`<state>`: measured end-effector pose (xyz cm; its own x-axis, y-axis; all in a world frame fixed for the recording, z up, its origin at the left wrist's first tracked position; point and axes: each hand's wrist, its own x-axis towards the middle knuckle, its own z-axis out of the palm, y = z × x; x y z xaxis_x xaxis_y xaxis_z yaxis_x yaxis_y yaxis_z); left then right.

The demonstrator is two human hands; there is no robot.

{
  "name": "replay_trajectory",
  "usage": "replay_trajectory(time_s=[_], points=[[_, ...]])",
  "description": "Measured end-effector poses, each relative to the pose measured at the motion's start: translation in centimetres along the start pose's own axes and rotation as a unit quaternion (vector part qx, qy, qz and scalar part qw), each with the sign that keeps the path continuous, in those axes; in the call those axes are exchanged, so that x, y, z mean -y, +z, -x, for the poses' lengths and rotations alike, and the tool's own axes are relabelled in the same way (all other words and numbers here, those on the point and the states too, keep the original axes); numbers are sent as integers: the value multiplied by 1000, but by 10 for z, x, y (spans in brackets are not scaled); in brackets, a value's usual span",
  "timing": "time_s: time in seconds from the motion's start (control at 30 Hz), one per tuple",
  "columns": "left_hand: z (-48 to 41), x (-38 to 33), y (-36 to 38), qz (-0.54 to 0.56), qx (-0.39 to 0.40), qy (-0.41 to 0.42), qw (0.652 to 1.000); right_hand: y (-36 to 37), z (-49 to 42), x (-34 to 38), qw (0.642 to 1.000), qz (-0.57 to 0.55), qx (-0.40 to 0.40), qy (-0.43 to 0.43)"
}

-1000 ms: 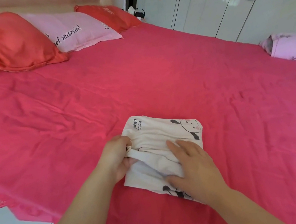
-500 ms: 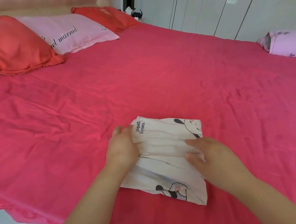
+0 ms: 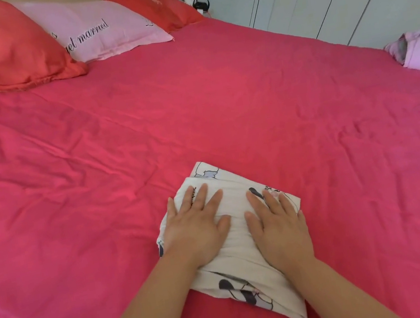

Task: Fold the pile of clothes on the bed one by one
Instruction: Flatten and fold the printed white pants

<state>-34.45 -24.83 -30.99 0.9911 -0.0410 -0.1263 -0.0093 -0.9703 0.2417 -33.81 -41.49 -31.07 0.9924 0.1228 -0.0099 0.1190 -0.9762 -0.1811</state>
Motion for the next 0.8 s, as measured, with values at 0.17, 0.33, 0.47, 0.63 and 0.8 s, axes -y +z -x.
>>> replay_trajectory(time_s=[0.17,0.33,0.47,0.63,0.8], points=[[2,3,-12,58,29,29,997,-6,18,-1,998,-65,-9,0],[6,26,-19,179,-132,-136,966,-21,58,3,968,-224,-33,103],[15,21,-38,260,-26,-231,937,-32,62,7,881,-390,6,269],[30,8,-61,507,7,-236,829,-60,69,-12,804,-520,15,287],[60,-62,-52,579,52,-158,798,-100,109,-72,800,-516,-2,306]])
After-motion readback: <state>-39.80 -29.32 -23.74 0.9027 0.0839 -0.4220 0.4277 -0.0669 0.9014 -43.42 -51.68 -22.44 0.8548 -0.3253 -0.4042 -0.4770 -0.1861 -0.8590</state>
